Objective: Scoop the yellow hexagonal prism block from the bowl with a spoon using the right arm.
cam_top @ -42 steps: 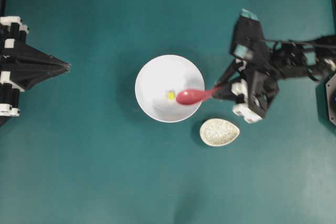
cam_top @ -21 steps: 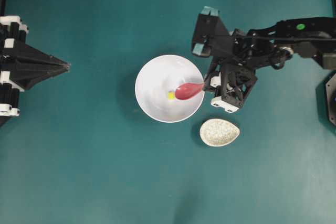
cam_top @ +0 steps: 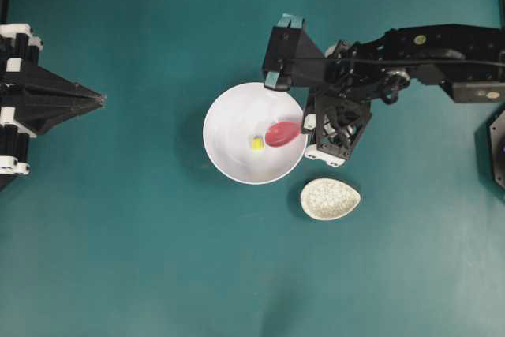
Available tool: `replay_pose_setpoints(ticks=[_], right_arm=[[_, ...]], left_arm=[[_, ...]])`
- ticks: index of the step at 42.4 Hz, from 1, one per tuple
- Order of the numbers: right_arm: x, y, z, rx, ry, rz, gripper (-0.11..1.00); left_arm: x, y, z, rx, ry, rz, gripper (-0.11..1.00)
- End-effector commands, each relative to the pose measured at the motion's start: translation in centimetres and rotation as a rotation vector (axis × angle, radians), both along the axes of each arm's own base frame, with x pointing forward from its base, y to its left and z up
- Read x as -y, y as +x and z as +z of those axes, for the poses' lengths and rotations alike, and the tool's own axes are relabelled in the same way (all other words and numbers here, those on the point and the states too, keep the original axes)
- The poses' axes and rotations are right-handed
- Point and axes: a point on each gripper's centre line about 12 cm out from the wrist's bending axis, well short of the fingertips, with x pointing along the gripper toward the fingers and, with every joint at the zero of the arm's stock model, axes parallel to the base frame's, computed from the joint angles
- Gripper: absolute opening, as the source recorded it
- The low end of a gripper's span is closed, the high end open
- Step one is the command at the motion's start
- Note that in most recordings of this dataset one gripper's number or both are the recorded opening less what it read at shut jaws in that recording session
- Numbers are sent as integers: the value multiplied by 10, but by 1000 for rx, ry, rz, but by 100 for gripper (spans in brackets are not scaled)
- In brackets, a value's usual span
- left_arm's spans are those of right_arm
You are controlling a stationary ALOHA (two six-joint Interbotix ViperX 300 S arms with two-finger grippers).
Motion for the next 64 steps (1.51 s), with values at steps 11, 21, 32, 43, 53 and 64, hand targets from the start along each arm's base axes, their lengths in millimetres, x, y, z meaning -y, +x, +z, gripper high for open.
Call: replay_pose_setpoints(ticks=[11, 21, 32, 43, 53, 64], right_arm=[[-6, 12, -3, 9, -5, 23, 24], [-8, 22, -5, 21, -9, 33, 24], [-9, 33, -3, 81, -21, 30, 24], [-8, 43, -3, 130, -31, 27, 24], [-6, 48, -1, 181, -47, 18, 24], [0, 52, 2, 220, -70, 5, 24]], left_arm=[[0, 2, 7, 20, -1, 1, 0], [0, 1, 10, 29, 0, 1, 0], [0, -1, 11, 35, 0, 1, 0], [0, -1, 11, 37, -1, 1, 0], [0, -1, 12, 40, -1, 1, 0], [0, -1, 12, 40, -1, 1, 0]])
